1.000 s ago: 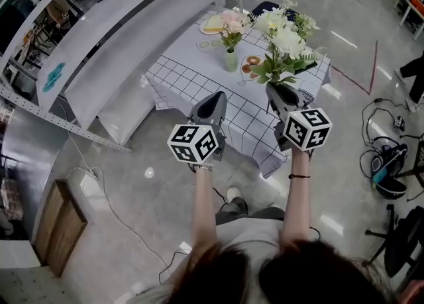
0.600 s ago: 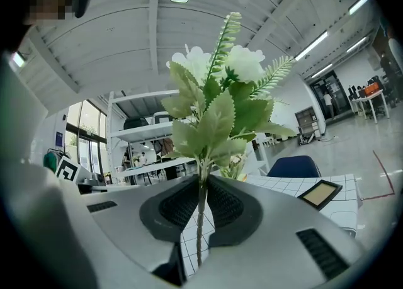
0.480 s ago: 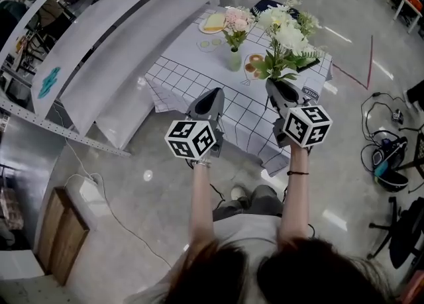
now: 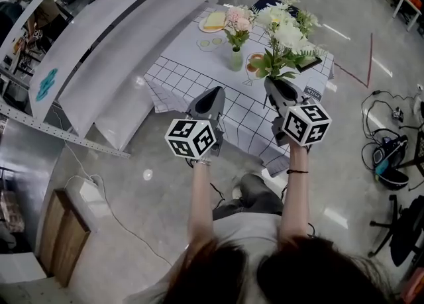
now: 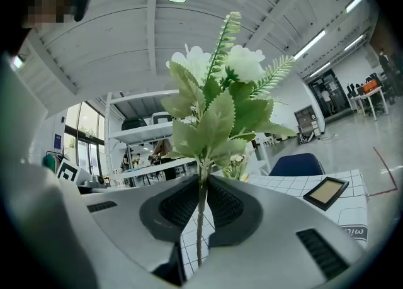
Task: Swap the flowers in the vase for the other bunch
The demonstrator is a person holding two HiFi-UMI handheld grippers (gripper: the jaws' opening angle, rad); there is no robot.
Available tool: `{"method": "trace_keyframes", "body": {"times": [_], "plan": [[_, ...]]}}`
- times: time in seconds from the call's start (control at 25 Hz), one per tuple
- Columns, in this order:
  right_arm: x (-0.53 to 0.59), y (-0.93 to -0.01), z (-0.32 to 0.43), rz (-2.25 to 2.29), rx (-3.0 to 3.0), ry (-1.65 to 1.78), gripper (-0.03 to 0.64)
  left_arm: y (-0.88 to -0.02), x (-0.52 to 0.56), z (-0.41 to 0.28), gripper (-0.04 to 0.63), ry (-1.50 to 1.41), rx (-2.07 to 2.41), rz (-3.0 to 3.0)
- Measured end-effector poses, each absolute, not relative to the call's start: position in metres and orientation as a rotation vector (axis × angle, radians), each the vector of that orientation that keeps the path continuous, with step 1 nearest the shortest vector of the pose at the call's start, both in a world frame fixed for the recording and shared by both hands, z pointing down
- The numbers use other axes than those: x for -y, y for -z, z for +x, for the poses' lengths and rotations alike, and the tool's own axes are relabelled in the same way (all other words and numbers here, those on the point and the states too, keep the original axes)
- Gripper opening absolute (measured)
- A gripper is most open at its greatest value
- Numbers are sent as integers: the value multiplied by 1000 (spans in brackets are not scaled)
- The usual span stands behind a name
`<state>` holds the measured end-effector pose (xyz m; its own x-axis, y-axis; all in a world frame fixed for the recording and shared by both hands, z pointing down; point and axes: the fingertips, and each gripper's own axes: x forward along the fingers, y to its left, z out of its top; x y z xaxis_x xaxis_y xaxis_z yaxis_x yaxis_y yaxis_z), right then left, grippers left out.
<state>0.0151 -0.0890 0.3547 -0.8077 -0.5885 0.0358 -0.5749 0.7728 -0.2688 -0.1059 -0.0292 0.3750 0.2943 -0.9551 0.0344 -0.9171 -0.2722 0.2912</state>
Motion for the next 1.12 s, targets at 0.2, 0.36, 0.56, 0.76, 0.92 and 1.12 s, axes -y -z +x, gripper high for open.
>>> {"method": "trace_keyframes", "body": {"times": [0.2,0.36,0.56,0.76,0.92,1.12], "plan": [[103,-356,11,-948,-2902,421,40,-378,44,-114,14,214,1733,2304],[121,-359,12,-953,-2908,401,40,-385,60,-119,14,200,1738,2305],[149,-361,9,-954,-2903,424,40,-385,89,-120,12,179,1692,2332],[176,-362,7,-964,-2902,437,40,-389,117,-120,12,135,1675,2349],[196,-364,6,-973,-2899,446,40,-391,138,-123,12,162,1661,2343],[219,-369,5,-981,-2890,477,40,-397,161,-126,14,163,1651,2333]]}}
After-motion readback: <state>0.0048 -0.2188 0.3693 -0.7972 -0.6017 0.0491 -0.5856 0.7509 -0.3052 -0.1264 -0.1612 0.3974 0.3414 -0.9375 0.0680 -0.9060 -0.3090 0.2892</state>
